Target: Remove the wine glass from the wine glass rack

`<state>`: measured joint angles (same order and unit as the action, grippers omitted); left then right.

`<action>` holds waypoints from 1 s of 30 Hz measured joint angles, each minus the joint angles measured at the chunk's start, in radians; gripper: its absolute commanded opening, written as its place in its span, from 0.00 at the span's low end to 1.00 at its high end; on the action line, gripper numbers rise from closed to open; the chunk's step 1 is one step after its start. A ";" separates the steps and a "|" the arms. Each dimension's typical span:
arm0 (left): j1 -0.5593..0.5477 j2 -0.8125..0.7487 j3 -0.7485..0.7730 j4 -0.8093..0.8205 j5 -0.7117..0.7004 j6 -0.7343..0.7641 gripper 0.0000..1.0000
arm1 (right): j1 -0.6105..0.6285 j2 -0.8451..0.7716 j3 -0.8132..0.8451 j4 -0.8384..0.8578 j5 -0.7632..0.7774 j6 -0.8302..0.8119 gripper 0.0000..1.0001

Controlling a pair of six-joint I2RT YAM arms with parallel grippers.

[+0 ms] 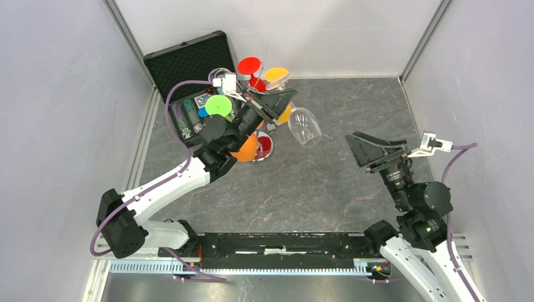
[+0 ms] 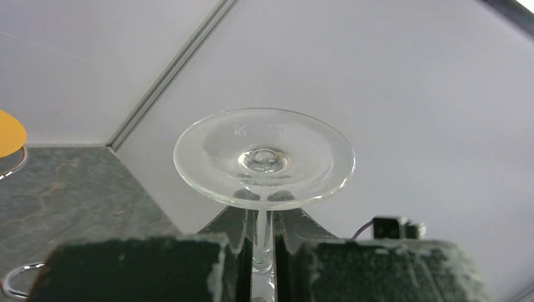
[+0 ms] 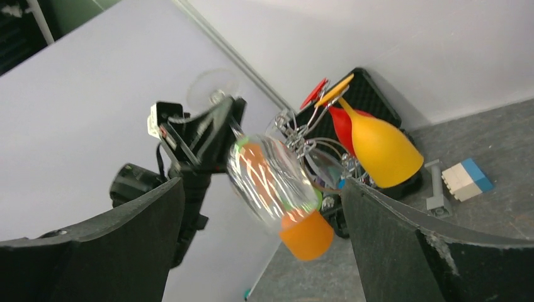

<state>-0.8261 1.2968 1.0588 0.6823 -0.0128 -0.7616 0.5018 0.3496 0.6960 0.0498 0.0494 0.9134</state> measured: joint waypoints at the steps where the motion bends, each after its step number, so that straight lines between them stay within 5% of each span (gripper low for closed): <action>1: 0.000 -0.011 -0.002 0.000 -0.024 -0.039 0.02 | 0.000 0.000 -0.012 0.005 -0.016 0.002 0.98; 14: 0.000 -0.008 -0.012 0.132 -0.143 -0.336 0.02 | 0.000 0.081 -0.122 0.316 -0.346 0.196 0.79; 30: -0.002 0.013 -0.030 0.159 -0.161 -0.389 0.02 | 0.000 0.262 -0.111 0.475 -0.398 0.253 0.58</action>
<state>-0.8276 1.3102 1.0290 0.8417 -0.1741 -1.1511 0.5018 0.6113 0.5854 0.5243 -0.3489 1.1660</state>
